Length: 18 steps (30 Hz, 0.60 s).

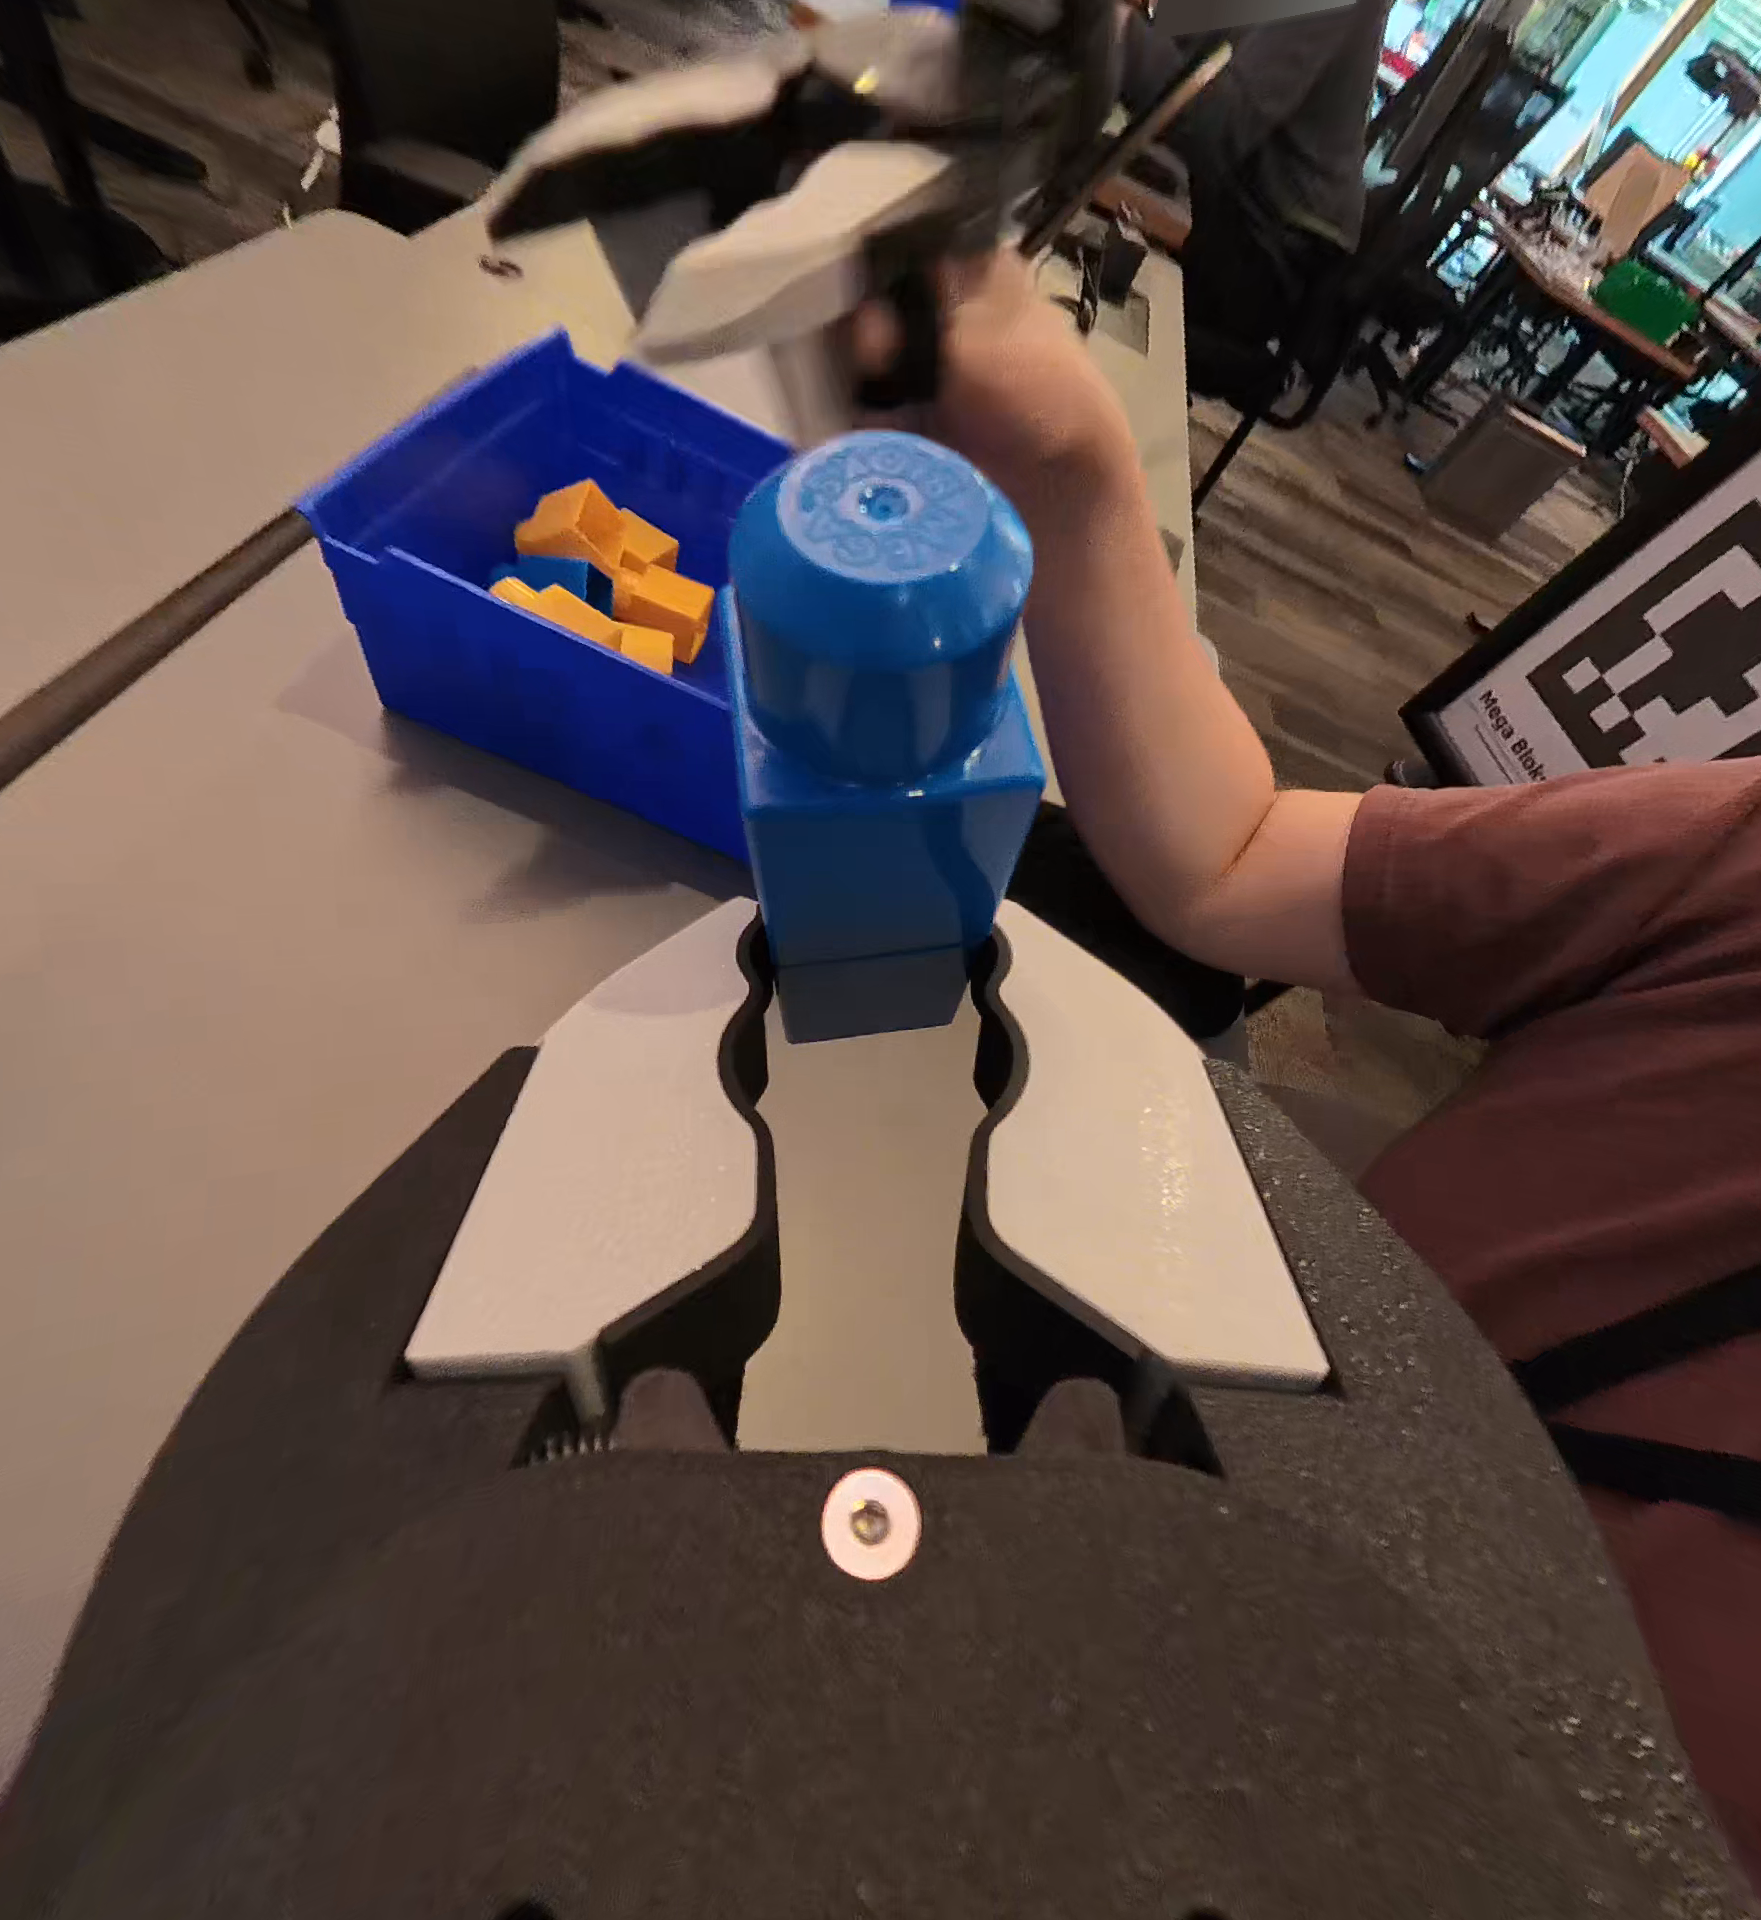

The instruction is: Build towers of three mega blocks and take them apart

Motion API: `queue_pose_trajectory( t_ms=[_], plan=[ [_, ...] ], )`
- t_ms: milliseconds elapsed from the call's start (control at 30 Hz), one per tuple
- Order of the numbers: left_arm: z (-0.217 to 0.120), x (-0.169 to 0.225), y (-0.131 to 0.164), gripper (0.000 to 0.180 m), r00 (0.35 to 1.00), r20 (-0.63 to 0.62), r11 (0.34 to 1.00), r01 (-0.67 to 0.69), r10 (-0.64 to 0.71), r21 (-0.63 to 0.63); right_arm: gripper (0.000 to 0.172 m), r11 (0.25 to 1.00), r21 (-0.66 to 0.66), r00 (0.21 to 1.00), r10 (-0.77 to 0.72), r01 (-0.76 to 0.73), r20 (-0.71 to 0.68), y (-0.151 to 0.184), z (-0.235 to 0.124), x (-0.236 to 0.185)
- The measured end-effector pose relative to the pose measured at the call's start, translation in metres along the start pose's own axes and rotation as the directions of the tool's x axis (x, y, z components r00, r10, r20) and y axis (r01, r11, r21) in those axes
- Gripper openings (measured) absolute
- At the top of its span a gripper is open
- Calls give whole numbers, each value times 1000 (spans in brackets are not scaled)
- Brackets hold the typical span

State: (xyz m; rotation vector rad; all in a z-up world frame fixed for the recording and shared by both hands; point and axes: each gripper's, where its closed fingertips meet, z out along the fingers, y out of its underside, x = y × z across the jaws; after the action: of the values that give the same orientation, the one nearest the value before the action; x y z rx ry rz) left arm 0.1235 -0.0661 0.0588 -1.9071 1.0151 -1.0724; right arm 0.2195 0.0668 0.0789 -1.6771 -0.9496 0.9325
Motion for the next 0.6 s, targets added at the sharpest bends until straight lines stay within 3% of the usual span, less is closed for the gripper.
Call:
queue_pose_trajectory(
  t_ms=[33,100,267,300,433,500,533,600],
  plan=[
    [4,0,2,36,1000,-5,1000,4,-4,-12,67,994,113,979,-19,-4,203,-23,4,-48],
    [8,0,5,36,1000,-21,1000,17,-18,-25,67,983,177,891,-36,-50,453,-40,9,-115],
    [17,9,16,37,997,-68,996,21,-27,-89,67,997,5,841,-68,78,537,-2,48,-163],
    [20,12,19,36,996,-81,994,13,-22,-107,48,996,-12,830,-71,94,554,3,50,-165],
    [25,19,19,36,994,-111,995,6,-18,-104,35,999,15,795,26,-44,606,-12,40,-162],
    [33,17,50,36,995,-96,958,-32,4,-286,36,973,108,774,91,-202,627,-37,23,-145],
    [40,18,55,36,995,-100,950,-57,27,-307,35,966,113,770,112,-233,628,-40,14,-133],
    [50,31,50,36,986,-170,960,-44,-4,-278,35,980,85,881,122,-180,458,-29,9,-88]
  ],
)
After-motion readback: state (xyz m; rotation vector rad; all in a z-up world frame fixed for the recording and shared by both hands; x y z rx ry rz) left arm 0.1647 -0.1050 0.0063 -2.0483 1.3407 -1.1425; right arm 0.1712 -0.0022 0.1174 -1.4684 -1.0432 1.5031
